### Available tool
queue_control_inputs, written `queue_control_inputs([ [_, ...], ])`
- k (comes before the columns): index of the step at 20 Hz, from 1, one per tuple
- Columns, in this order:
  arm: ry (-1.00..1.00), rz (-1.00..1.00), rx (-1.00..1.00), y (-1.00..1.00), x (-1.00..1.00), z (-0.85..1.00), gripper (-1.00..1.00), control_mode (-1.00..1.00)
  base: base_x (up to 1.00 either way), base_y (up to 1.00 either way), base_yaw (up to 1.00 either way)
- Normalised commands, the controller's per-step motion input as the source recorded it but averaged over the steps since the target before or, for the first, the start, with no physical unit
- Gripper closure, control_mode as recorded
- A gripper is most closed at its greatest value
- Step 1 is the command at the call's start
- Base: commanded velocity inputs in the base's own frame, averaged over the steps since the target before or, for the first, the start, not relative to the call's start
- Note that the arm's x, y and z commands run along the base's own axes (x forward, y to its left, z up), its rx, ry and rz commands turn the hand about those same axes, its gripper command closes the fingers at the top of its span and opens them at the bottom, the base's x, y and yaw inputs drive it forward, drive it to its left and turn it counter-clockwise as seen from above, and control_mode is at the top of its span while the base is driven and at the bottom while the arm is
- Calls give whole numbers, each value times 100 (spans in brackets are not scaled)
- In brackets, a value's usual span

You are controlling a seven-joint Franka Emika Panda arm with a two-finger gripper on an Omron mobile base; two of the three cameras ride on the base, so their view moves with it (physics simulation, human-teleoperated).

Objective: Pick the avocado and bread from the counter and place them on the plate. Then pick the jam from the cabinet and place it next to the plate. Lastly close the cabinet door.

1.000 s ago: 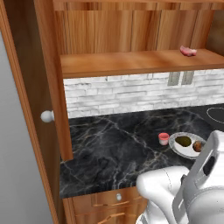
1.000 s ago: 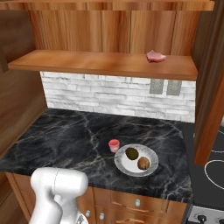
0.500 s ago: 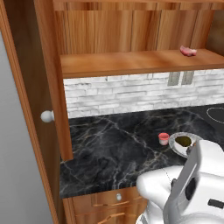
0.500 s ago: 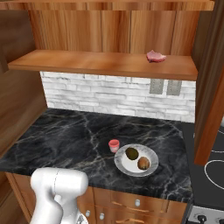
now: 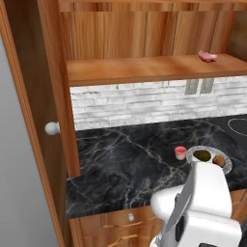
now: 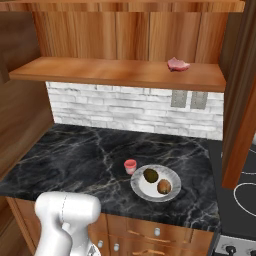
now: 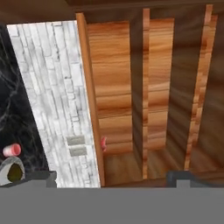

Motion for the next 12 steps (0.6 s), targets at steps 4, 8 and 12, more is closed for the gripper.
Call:
queue_control_inputs([
  [4,-16,0,-7,19,-1,9,-100,-100,0,0,0],
  [8,-15,0,-3,18,-6,0,-100,-100,0,0,0],
  [12,-13,0,0,16,-4,0,-100,-100,0,0,0],
])
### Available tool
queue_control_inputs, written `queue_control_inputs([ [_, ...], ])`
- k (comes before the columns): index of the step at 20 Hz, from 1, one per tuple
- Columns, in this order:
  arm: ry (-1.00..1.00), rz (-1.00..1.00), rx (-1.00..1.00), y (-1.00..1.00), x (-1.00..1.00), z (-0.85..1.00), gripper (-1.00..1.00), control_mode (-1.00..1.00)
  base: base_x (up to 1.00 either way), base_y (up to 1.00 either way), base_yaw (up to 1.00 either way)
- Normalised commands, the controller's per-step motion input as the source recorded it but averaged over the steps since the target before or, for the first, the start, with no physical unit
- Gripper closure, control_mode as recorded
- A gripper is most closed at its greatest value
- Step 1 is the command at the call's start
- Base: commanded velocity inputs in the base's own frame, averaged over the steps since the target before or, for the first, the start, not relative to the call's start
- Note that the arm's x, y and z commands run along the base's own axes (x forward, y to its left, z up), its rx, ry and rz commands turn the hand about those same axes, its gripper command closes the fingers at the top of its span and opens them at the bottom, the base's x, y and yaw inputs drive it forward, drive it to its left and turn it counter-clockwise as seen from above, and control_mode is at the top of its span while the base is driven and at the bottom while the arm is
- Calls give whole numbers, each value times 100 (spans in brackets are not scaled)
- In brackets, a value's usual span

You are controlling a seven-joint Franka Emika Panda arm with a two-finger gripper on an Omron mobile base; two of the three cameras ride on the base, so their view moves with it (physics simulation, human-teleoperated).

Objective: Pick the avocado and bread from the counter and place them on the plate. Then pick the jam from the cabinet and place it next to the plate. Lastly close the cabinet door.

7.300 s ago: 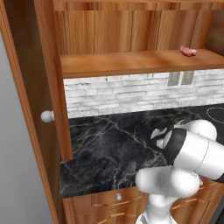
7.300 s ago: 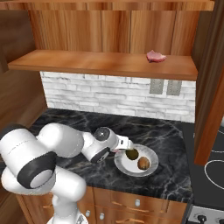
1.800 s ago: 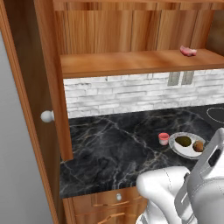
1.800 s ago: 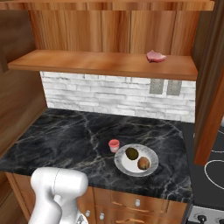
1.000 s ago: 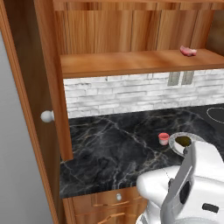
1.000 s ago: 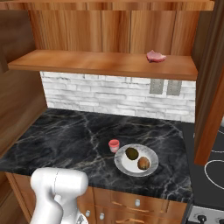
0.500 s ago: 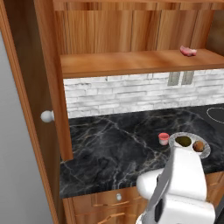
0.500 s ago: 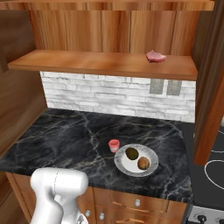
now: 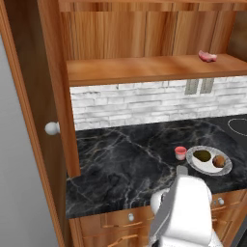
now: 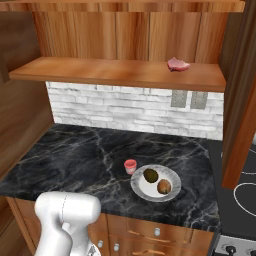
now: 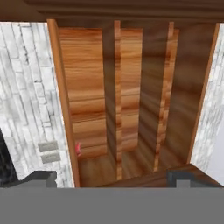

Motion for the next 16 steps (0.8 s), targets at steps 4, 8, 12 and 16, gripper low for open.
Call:
queue_control_inputs([
  [4,-11,1,0,19,0,0,-100,-100,0,0,0],
  [8,-10,1,0,19,0,0,-100,-100,0,0,0],
  [12,-8,1,4,21,0,0,-100,-100,0,0,0],
  [16,-7,1,8,19,0,0,-100,-100,0,0,0],
])
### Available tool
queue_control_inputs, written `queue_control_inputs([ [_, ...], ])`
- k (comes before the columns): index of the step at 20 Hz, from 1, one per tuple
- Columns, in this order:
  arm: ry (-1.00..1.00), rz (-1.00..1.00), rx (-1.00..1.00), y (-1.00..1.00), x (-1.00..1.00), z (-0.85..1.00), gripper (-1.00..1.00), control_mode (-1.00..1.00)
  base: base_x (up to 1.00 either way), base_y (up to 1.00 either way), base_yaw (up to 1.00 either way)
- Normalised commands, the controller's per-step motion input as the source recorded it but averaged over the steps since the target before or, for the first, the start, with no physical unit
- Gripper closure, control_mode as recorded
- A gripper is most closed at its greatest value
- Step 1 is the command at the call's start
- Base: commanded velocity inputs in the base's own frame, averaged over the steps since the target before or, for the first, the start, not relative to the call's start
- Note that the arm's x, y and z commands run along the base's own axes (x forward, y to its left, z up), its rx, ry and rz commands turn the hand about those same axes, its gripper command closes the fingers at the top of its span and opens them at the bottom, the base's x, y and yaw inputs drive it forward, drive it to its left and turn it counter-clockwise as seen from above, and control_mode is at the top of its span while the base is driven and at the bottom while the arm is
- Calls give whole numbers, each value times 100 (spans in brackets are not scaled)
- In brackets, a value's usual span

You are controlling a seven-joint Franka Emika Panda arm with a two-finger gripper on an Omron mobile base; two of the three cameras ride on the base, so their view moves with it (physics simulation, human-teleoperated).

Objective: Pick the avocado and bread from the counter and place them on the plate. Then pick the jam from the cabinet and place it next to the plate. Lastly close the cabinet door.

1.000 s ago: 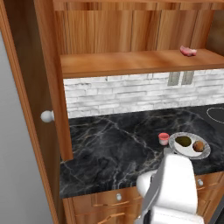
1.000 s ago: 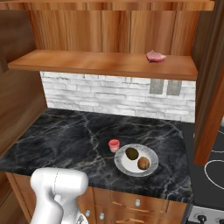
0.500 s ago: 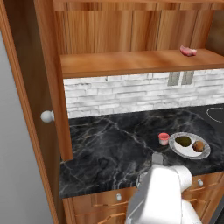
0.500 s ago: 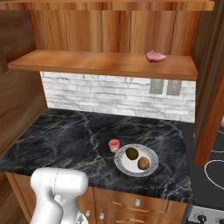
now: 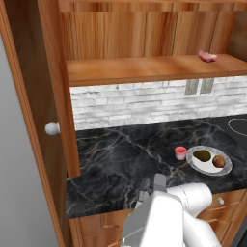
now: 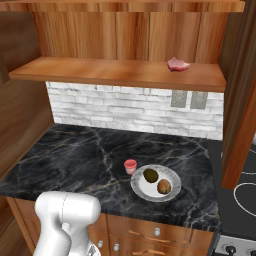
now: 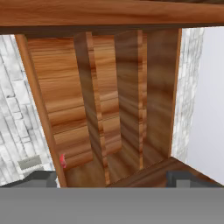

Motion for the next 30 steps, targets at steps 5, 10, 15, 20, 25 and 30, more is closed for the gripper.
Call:
queue_control_inputs([
  [5,-7,1,15,20,0,0,-100,-100,0,0,0],
  [10,-9,0,19,20,0,0,-100,-100,0,0,0],
  [15,-10,0,24,19,0,0,-100,-100,0,0,0],
  [20,-10,0,28,10,0,0,-100,-100,0,0,0],
  [25,-12,8,32,0,0,0,-100,-100,0,0,0],
  [30,-14,13,24,0,0,0,-100,-100,0,0,0],
])
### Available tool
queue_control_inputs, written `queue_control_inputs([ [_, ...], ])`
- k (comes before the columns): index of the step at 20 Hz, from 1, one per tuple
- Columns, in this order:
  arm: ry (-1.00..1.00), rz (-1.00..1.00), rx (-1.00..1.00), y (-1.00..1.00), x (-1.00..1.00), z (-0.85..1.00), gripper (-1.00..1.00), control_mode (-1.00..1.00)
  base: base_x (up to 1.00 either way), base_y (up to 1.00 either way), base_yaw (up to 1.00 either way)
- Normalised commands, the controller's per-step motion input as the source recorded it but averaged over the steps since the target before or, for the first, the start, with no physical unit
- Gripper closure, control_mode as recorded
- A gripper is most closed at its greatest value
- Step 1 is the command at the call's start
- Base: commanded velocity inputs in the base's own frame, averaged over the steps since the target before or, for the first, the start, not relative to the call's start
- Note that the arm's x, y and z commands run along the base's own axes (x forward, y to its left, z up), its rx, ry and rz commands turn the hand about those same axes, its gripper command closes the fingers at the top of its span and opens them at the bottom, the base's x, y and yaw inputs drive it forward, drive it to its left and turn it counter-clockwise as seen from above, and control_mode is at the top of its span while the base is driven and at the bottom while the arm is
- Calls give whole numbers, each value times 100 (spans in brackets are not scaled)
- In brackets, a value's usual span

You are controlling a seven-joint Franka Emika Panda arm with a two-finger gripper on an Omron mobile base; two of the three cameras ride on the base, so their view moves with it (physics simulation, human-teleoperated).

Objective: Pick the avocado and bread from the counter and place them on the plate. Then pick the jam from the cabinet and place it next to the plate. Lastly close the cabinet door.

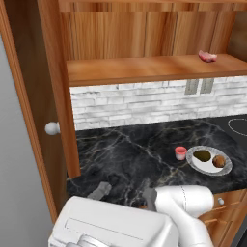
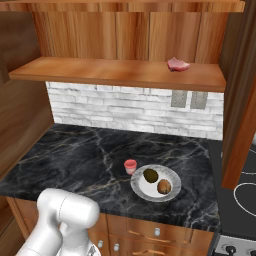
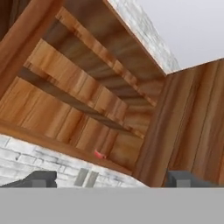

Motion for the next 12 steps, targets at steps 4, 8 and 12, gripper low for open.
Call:
queue_control_inputs([
  [4,-13,19,10,0,-1,0,-100,-100,0,0,0],
  [8,-12,23,11,0,0,0,-100,-100,0,0,0],
  [12,-11,24,10,-2,0,0,-100,-100,0,0,0],
])
